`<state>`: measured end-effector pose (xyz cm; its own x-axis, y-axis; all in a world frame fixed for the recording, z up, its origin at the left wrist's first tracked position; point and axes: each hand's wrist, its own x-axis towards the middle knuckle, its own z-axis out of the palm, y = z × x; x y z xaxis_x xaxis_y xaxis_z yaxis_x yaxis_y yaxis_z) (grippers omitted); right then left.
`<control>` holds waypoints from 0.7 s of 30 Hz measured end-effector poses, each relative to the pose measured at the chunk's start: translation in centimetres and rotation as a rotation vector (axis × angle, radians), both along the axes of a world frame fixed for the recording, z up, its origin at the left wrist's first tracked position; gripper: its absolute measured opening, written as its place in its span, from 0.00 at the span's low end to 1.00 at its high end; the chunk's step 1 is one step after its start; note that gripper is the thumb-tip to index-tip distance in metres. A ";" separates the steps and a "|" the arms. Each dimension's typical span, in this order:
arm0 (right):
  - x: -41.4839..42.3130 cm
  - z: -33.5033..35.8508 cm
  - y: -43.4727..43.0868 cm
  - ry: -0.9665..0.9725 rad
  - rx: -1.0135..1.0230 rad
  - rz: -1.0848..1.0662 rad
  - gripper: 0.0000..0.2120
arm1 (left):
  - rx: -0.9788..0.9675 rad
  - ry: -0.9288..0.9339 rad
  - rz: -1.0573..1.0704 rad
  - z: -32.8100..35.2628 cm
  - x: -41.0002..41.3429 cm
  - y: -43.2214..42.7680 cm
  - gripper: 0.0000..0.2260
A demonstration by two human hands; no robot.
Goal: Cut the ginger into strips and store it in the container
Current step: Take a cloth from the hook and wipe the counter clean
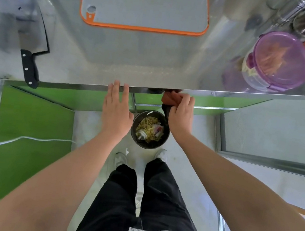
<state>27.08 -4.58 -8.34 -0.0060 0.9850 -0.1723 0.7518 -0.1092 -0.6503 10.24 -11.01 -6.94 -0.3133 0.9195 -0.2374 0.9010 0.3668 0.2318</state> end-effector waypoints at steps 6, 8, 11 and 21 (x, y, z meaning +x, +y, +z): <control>-0.5 -0.2 -0.2 -0.096 -0.162 0.104 0.13 | 0.022 0.001 -0.007 -0.2 -0.1 -0.2 0.36; -0.6 1.2 -0.3 0.035 0.019 0.128 0.12 | 0.027 0.008 0.004 -0.1 -0.3 -0.2 0.36; -0.9 3.5 1.6 0.241 0.249 0.102 0.16 | 0.004 -0.013 0.081 0.2 -0.3 -0.3 0.36; -4.5 3.3 5.8 0.105 0.036 0.485 0.23 | 0.013 -0.075 0.096 1.5 -3.2 -0.6 0.29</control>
